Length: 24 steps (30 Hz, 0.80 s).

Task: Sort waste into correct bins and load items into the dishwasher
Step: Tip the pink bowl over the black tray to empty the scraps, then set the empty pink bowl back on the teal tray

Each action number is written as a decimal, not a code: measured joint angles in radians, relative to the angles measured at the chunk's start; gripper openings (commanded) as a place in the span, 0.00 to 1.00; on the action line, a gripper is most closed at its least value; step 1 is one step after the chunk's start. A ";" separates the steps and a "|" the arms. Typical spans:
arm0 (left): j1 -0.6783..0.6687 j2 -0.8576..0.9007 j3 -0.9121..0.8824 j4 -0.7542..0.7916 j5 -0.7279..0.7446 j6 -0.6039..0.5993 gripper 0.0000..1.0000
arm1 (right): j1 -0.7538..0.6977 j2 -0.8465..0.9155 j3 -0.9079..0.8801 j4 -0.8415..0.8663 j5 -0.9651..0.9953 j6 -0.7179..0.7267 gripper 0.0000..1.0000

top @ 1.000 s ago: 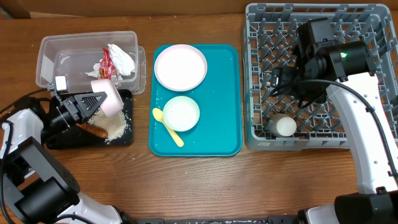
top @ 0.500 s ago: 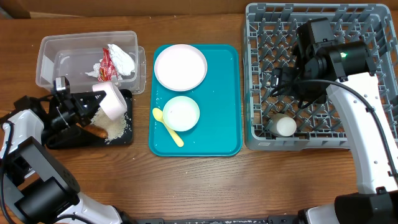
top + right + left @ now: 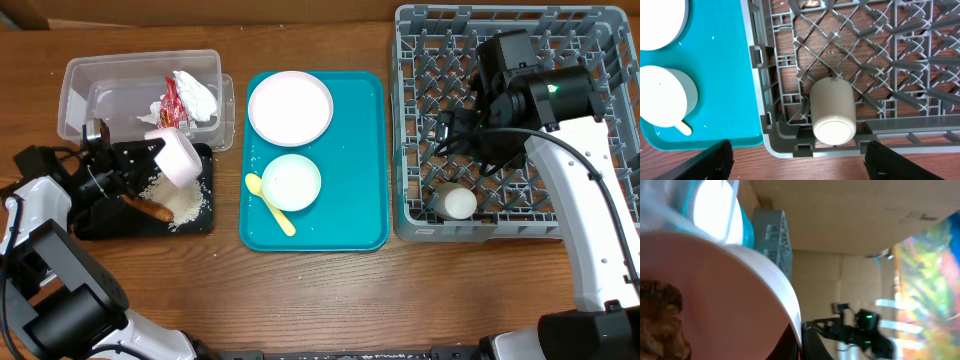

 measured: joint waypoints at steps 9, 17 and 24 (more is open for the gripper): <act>-0.002 -0.003 -0.001 -0.021 -0.077 0.046 0.04 | 0.000 0.000 0.000 -0.001 0.000 0.000 0.87; -0.051 -0.004 0.006 0.023 -0.003 0.046 0.04 | 0.000 0.000 0.000 0.000 0.000 0.000 0.87; -0.326 -0.146 0.155 0.031 -0.204 0.070 0.04 | 0.000 0.000 0.000 0.000 0.000 0.000 0.87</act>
